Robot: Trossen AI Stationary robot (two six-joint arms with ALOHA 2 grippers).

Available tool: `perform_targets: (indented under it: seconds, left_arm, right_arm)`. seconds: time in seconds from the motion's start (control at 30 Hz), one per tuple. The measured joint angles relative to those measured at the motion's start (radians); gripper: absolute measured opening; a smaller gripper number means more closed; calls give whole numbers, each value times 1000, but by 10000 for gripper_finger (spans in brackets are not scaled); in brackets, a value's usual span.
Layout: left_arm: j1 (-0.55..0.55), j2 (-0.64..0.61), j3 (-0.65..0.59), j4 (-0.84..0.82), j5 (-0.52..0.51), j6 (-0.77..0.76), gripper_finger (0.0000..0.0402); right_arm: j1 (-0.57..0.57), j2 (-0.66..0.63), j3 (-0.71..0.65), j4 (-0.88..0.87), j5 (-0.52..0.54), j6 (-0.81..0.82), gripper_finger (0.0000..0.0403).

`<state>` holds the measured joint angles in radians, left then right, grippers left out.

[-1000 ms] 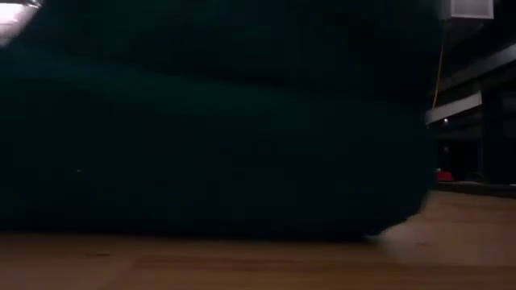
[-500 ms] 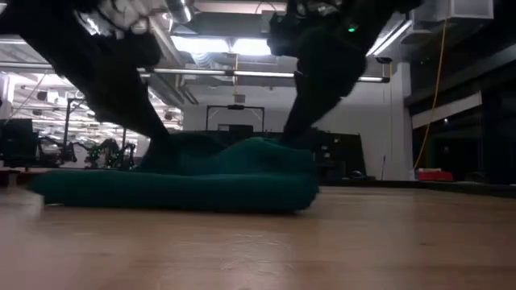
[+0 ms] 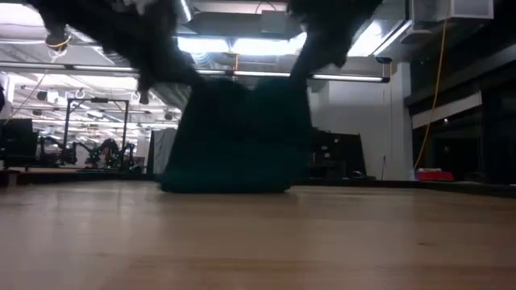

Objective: Fold microfiber towels
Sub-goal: Fold the blue napkin

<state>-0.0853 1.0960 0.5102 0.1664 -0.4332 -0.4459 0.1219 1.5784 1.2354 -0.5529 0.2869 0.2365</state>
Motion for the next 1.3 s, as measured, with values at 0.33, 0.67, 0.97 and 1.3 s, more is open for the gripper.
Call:
perform_targets:
  seconds: [0.33, 0.67, 0.97, 1.3]
  left_arm:
    - [-484, -49, 308, -395, -243, -342, 2]
    - [-439, 174, 397, -435, -215, -403, 2]
    - [-177, 170, 80, -91, -93, -192, 2]
    - [-113, 122, -68, 42, -15, -45, 2]
  right_arm:
    - [365, -60, 74, -56, -11, 345, 0]
    - [420, -59, 131, -243, 27, 414, 0]
    - [234, -51, -94, -125, 18, 274, 0]
    - [176, -56, -240, 36, 17, 228, 0]
